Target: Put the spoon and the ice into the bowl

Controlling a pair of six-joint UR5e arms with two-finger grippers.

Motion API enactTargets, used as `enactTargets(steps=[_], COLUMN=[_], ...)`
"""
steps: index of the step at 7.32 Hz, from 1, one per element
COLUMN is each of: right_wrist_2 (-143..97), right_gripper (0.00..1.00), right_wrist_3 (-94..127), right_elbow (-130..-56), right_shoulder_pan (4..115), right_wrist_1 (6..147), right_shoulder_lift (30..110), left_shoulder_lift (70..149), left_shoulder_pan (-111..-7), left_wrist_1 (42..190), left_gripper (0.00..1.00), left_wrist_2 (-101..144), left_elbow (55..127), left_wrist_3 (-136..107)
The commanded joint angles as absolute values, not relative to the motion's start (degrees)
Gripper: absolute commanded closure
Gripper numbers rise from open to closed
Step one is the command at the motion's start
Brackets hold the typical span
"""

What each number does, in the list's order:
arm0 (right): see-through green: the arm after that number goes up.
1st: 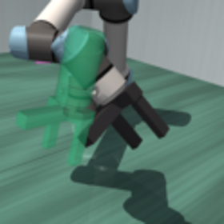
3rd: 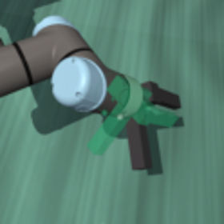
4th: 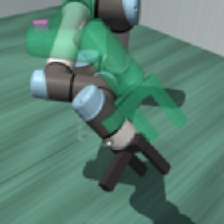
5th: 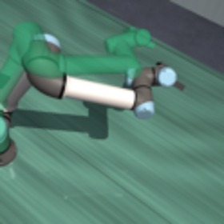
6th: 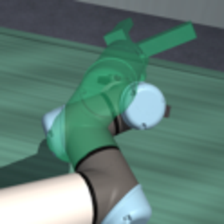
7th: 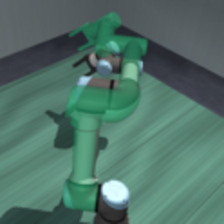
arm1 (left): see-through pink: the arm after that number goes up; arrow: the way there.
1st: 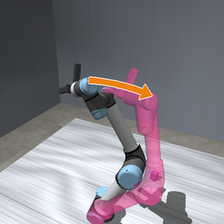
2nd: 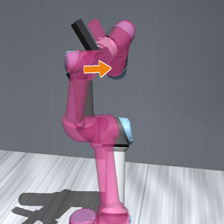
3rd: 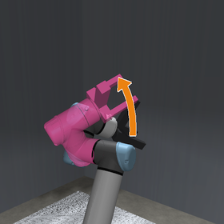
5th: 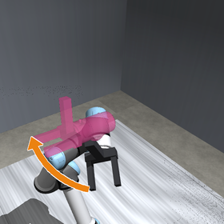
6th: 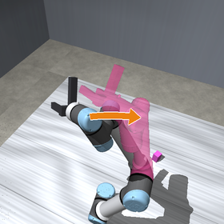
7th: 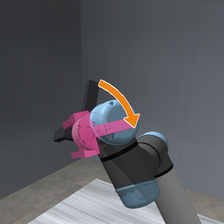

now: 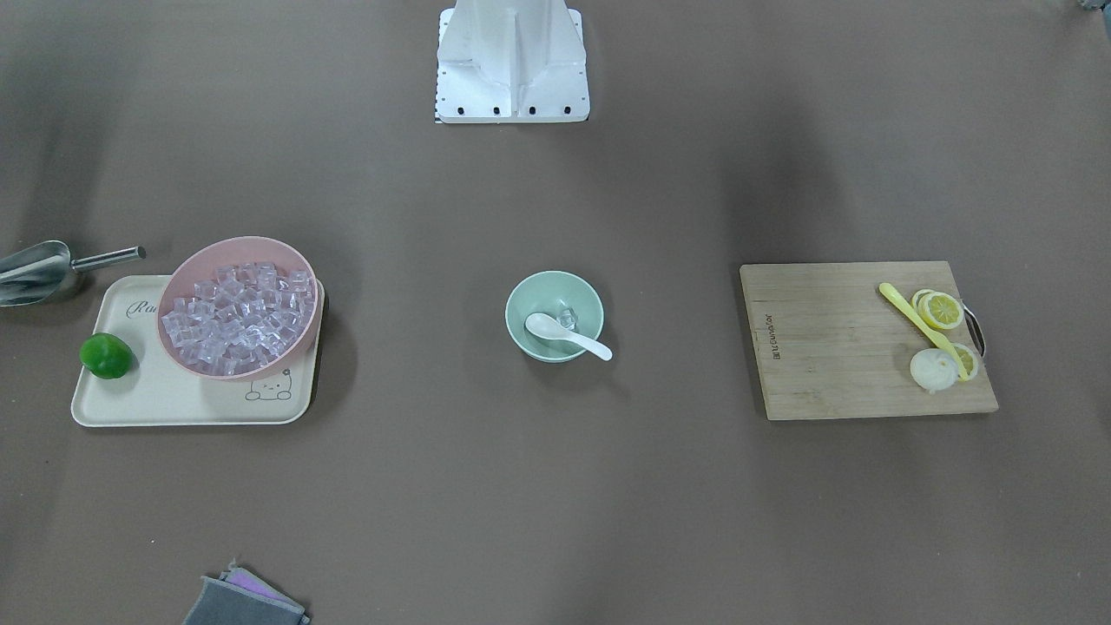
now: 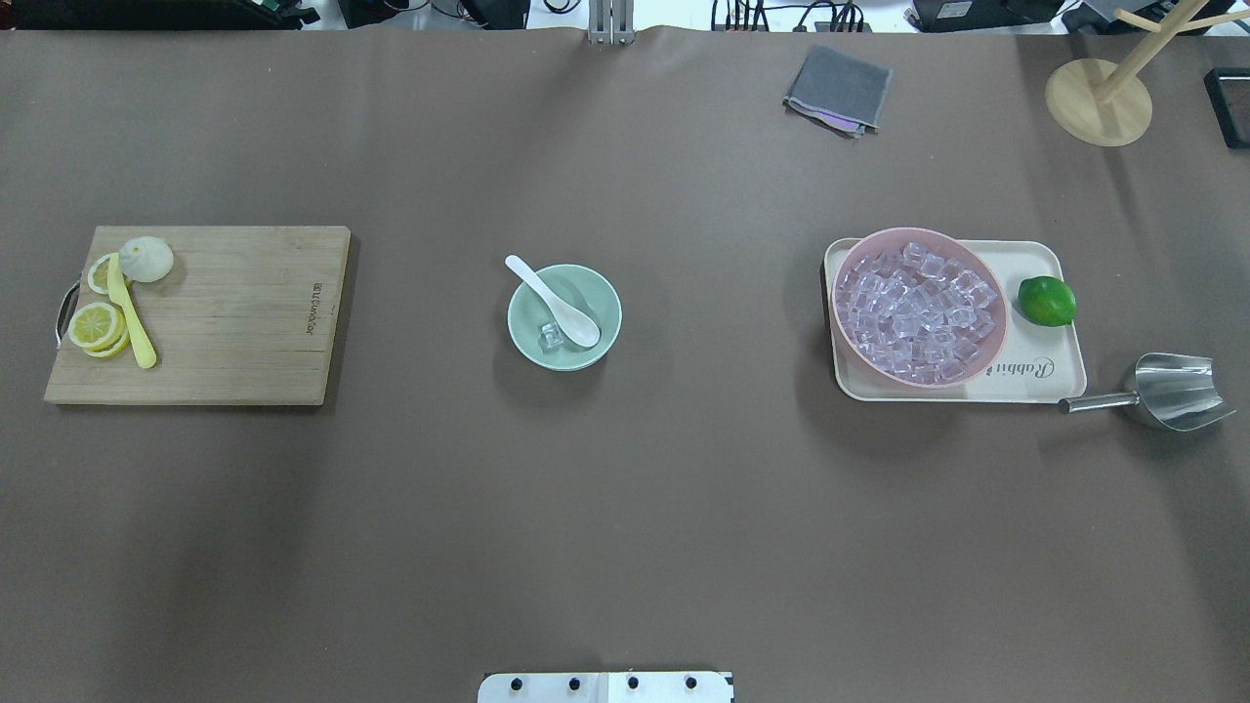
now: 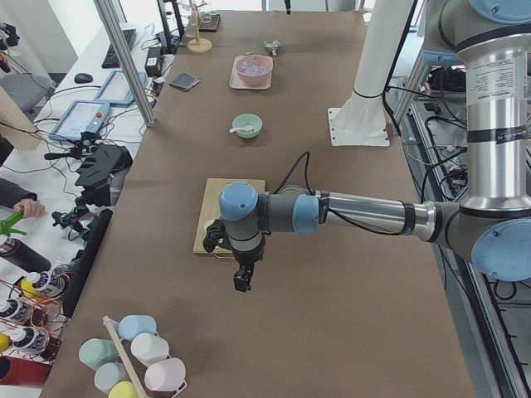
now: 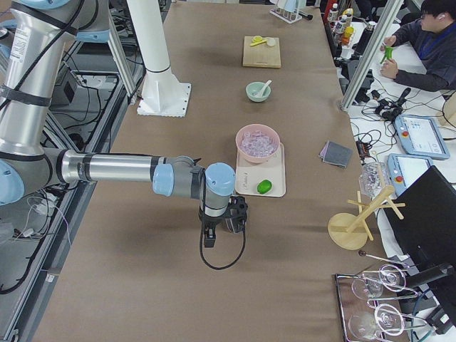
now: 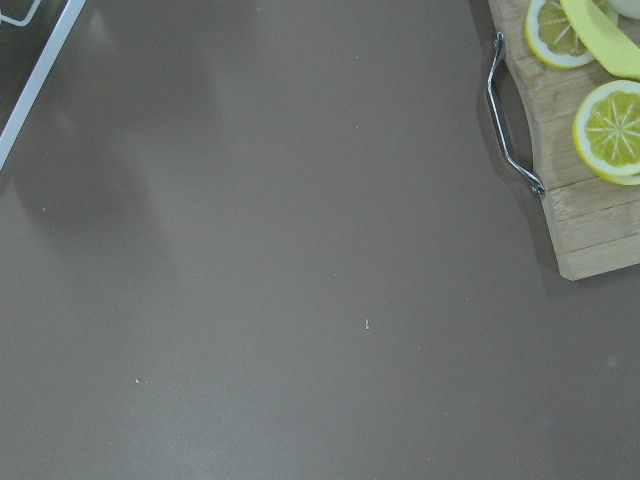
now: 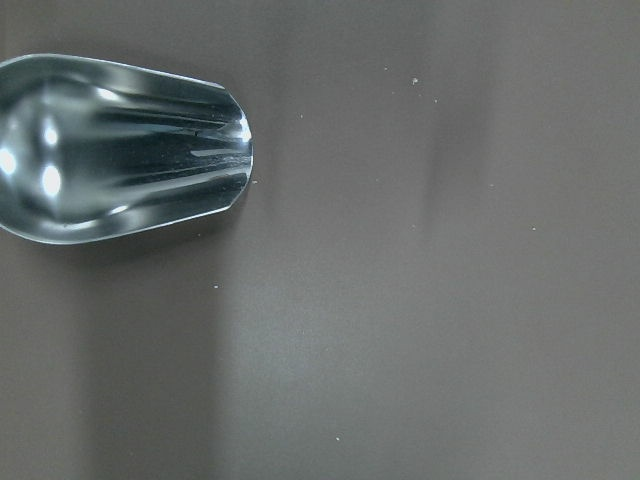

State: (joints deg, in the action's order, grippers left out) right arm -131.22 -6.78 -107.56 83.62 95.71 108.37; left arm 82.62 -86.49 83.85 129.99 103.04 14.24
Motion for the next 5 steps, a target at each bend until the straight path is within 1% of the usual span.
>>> enactTargets(steps=[1, 5], right_wrist_2=[-131.83, -132.19], right_gripper=[0.00, 0.00], right_wrist_3=[-6.85, -6.86], right_elbow=[-107.49, -107.49], right_shoulder_pan=[83.58, 83.50], right_wrist_1=[95.71, 95.71], right_shoulder_lift=[108.37, 108.37], left_shoulder_lift=[82.62, 82.53], left_shoulder_pan=[-86.48, -86.48], left_wrist_1=[83.85, 83.85], left_gripper=[0.00, 0.00], left_wrist_2=[129.99, 129.99], left_elbow=[103.10, 103.01], left_wrist_3=[14.24, 14.24])
